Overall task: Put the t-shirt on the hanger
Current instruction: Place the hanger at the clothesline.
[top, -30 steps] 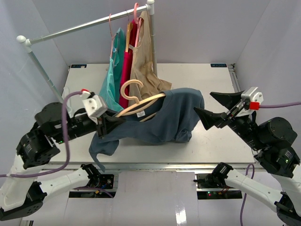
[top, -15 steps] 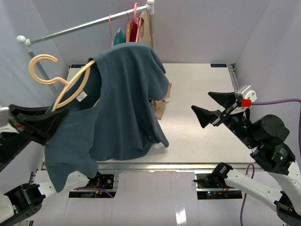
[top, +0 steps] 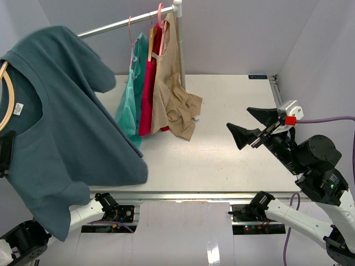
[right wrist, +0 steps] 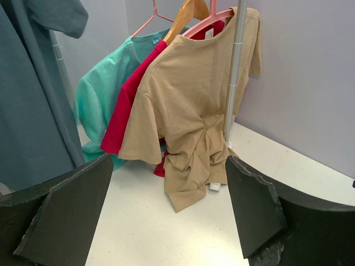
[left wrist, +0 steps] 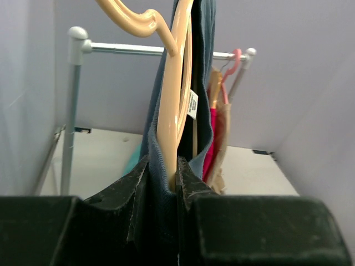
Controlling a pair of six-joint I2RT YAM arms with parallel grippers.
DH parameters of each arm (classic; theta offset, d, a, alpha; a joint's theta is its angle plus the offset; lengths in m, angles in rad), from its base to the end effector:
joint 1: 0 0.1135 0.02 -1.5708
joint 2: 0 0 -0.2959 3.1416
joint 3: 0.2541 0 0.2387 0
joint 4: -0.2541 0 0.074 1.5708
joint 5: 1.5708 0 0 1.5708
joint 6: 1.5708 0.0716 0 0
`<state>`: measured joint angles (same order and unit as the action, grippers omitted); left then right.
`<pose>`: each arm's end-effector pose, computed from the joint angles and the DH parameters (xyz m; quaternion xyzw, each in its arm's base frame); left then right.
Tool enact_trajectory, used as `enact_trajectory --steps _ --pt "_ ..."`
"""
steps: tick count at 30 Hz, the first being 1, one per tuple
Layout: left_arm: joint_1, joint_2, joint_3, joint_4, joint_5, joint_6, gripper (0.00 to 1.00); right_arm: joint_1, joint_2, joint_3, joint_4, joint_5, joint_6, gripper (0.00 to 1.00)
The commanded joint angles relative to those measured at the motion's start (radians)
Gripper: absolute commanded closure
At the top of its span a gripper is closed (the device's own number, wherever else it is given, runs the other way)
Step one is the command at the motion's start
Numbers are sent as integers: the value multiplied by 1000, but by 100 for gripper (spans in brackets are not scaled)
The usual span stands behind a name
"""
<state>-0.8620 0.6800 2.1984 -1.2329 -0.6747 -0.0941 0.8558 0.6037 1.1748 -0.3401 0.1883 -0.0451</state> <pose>-0.0528 0.1303 0.5700 -0.0338 0.6236 -0.1714 0.7620 0.0618 0.0507 0.4899 -0.2028 0.5886 0.2541 0.7402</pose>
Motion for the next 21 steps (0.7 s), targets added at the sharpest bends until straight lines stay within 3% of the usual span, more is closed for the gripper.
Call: enact_trajectory --steps 1,6,9,17,21 --pt "9 59 -11 1 -145 8 100 0 -12 -8 43 18 -15 11" --pt "16 71 -77 -15 -253 34 100 0 -13 -10 44 9 -16 11" --pt "18 110 -196 -33 -268 19 100 -1 -10 -11 44 -7 -11 11" --pt "17 253 -401 98 -209 15 100 -1 -34 -39 41 -36 1 11" --pt "15 338 -423 79 -198 -26 100 0 -67 -51 38 -42 3 11"
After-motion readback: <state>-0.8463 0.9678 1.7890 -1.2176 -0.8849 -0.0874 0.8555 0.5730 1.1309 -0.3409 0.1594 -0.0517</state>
